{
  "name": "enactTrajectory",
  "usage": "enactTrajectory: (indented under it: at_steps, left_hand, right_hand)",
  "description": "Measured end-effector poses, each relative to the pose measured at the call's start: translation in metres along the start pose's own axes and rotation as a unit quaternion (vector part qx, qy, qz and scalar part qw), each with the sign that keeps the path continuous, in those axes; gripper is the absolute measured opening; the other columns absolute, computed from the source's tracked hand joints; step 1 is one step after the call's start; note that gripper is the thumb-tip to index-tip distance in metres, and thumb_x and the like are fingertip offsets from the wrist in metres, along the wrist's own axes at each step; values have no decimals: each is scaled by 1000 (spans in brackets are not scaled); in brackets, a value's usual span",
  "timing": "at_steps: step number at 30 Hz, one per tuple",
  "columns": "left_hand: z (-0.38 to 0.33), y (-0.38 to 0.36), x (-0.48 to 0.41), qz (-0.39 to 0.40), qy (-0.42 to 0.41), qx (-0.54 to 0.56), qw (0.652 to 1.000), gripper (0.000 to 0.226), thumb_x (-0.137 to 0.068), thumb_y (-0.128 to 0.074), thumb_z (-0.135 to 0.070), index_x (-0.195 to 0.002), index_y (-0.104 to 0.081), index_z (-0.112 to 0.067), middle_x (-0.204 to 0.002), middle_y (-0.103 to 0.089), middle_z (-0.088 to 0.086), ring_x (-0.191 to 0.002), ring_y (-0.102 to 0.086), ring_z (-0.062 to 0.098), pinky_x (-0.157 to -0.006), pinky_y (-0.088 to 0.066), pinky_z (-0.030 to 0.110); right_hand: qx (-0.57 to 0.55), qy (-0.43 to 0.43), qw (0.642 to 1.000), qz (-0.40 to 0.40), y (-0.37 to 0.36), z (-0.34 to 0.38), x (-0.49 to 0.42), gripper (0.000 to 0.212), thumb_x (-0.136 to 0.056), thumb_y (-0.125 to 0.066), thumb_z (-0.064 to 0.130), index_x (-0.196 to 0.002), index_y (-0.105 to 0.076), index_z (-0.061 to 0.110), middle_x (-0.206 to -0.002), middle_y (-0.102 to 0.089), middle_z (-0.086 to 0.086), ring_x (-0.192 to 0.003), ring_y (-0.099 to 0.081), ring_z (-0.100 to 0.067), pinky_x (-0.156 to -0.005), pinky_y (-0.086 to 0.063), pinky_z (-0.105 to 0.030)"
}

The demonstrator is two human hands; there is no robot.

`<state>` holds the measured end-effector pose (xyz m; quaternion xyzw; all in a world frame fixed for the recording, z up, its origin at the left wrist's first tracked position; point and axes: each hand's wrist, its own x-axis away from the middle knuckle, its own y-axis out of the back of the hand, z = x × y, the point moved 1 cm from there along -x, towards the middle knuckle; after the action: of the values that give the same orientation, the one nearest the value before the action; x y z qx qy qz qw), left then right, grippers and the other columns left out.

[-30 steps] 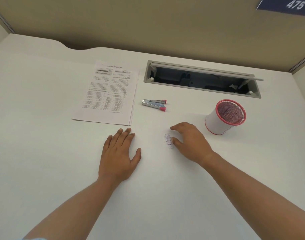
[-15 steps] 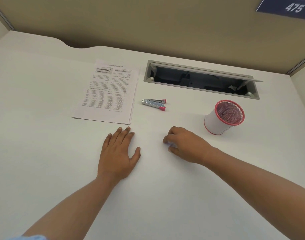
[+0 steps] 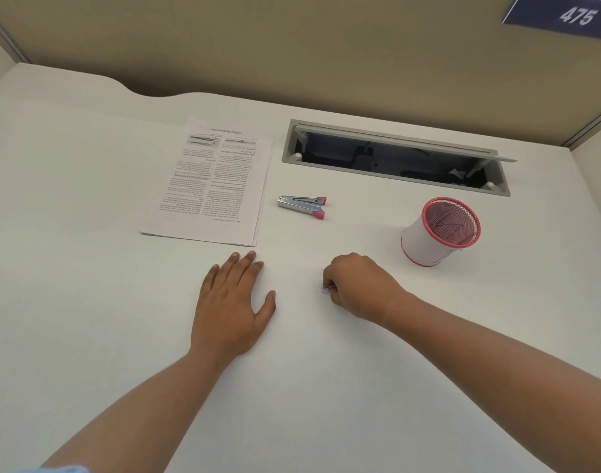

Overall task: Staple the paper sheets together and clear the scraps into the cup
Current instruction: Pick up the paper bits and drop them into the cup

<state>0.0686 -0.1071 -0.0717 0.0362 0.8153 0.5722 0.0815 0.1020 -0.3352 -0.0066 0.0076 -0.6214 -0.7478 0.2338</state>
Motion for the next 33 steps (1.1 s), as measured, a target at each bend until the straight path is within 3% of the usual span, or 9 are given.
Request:
enactTrajectory:
  at_steps: [4, 9, 12, 15, 17, 22, 29, 31, 33]
  left_hand:
    - [0, 0, -1, -1, -2, 0, 1000, 59, -92, -41, -53, -140, -54, -21, -155, -46, -4, -148, -36, 20, -123, -23, 44]
    - [0, 0, 0, 1, -1, 2, 1000, 60, -92, -40, -54, -140, -53, -21, -156, -46, -4, -148, -35, 19, -123, -22, 44]
    - [0, 0, 0, 0, 0, 4, 1000, 60, -92, -40, -54, -140, -54, -21, -156, -46, -4, -148, -36, 20, -123, -23, 44]
    - [0, 0, 0, 1, -1, 3, 1000, 60, -92, -40, -54, -140, -53, -21, -156, -46, -4, -148, -35, 20, -123, -22, 44]
    - [0, 0, 0, 4, -2, 0, 1000, 60, -92, -40, -54, -140, -53, -21, -156, -46, -4, -148, -35, 20, -123, -22, 43]
    - [2, -1, 0, 7, -2, -1, 1000, 60, -92, -39, -54, -141, -53, -21, -156, -45, -5, -148, -35, 19, -123, -20, 41]
    - [1, -2, 1, 1, -4, 1, 1000, 61, -90, -40, -54, -139, -55, -21, -154, -48, -4, -147, -38, 19, -122, -22, 42]
    - [2, -2, 1, 2, -5, 1, 1000, 61, -90, -40, -54, -139, -55, -21, -154, -48, -5, -147, -38, 19, -122, -22, 42]
    - [2, -1, 1, 2, -6, -2, 1000, 61, -90, -40, -54, -139, -55, -21, -154, -48, -5, -147, -38, 19, -122, -22, 42]
  right_hand:
    - [-20, -27, 999, -7, 2, 2, -1, 11, -86, -61, 17, -89, -71, 13, -93, -70, -3, -82, -58, -23, -65, -42, -27]
    - [-227, -142, 963, -43, 5, -11, 3, 9, -73, -70, 9, -78, -76, 13, -71, -68, 6, -70, -62, -12, -59, -47, -20]
    - [-395, -218, 890, -68, 5, -19, 11, 6, -71, -74, 5, -73, -77, 10, -70, -73, 5, -61, -65, -7, -57, -51, -19]
    - [-583, -252, 767, -86, 11, -23, 21, 4, -75, -74, -6, -73, -74, -2, -79, -75, -7, -70, -69, -17, -69, -59, -24]
    - [-657, -264, 701, -91, 20, -22, 28, 2, -78, -72, -9, -78, -71, -7, -80, -73, -8, -70, -69, -15, -66, -58, -19]
    - [-734, -261, 619, -106, 50, -26, 49, 3, -81, -67, -10, -81, -69, -7, -72, -71, -5, -63, -66, -10, -64, -57, -15]
    - [-736, -246, 608, -167, 103, -49, 80, 7, -81, -66, -8, -78, -70, -3, -71, -71, -2, -62, -67, -7, -60, -56, -14]
    - [-712, -249, 626, -196, 118, -62, 82, 5, -80, -67, -7, -79, -71, -3, -74, -71, -5, -65, -66, -9, -60, -56, -15]
    - [-659, -260, 673, -211, 129, -78, 80, 4, -79, -70, -5, -78, -71, -1, -80, -71, -10, -71, -66, -14, -64, -58, -19]
